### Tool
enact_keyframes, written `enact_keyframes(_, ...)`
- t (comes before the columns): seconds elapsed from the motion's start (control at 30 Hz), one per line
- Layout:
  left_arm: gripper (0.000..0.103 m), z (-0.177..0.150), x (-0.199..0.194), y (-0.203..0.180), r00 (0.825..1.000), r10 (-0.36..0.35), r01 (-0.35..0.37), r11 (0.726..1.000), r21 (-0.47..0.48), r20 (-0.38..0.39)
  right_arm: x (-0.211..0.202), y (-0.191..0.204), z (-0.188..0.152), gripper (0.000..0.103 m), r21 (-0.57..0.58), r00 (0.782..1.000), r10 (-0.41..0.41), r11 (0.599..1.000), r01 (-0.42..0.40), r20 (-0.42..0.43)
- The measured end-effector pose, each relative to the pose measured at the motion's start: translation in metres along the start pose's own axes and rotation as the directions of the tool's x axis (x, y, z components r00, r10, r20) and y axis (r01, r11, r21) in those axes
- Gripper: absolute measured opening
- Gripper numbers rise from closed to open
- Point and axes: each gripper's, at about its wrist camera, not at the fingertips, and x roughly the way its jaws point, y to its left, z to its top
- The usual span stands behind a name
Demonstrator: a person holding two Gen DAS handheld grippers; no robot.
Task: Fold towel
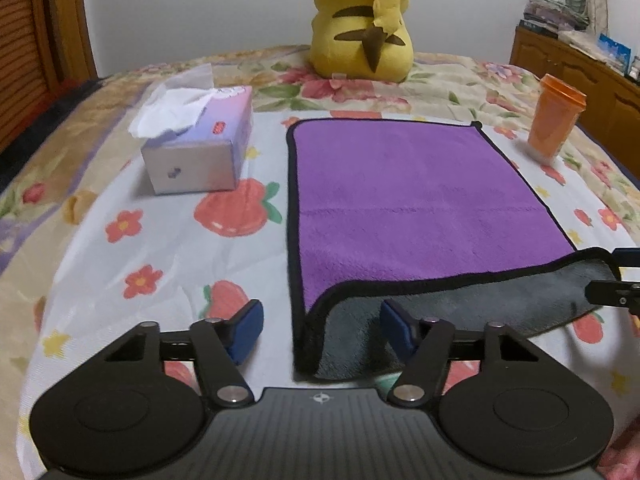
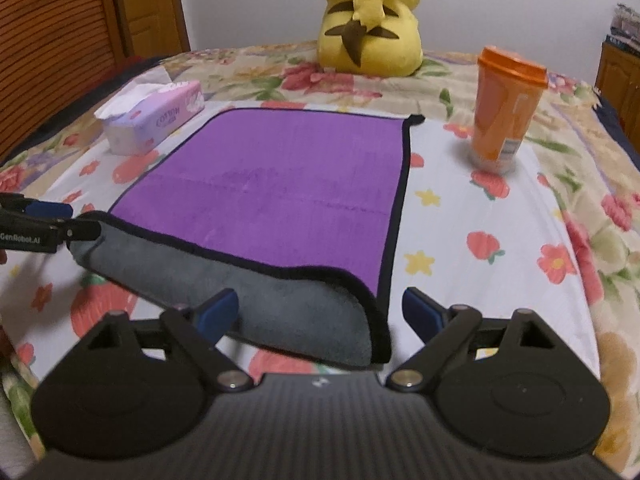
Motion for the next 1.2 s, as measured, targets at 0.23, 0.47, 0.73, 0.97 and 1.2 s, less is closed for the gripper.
enact_keyframes(0.23, 0.056, -0.003, 0.003, -0.005, 0.999, -0.027, 0.028, 0.999, 0.032, -0.023, 0.006, -0.005, -0.001, 0.084, 0.027, 0.999, 0.027, 0.999, -0.026, -0.043)
enact_keyframes(0.47, 0.048, -0.004, 0.005, -0.006, 0.999, -0.028, 0.029, 0.999, 0.031, -0.043, 0.005, -0.001, -0.001, 0.072, 0.001, 0.997, 0.055, 0.998, -0.055, -0.051)
enact_keyframes(0.73, 0.040, -0.004, 0.006, -0.007, 0.998, -0.031, 0.032, 0.999, 0.029, -0.046, 0.007, -0.005, 0.001, 0.053, 0.006, 0.996, 0.068, 0.998, -0.067, -0.054)
enact_keyframes(0.97, 0.034, -0.005, 0.006, -0.007, 0.999, -0.018, 0.020, 0.999, 0.028, -0.048, 0.011, -0.008, 0.002, 0.045, 0.002, 0.997, 0.043, 0.999, -0.042, -0.057)
enact_keyframes(1.2, 0.010, -0.004, 0.004, -0.006, 0.999, -0.021, 0.022, 0.999, 0.025, -0.038, 0.013, -0.011, 0.003, 0.019, -0.012, 0.998, 0.010, 1.000, -0.011, -0.057)
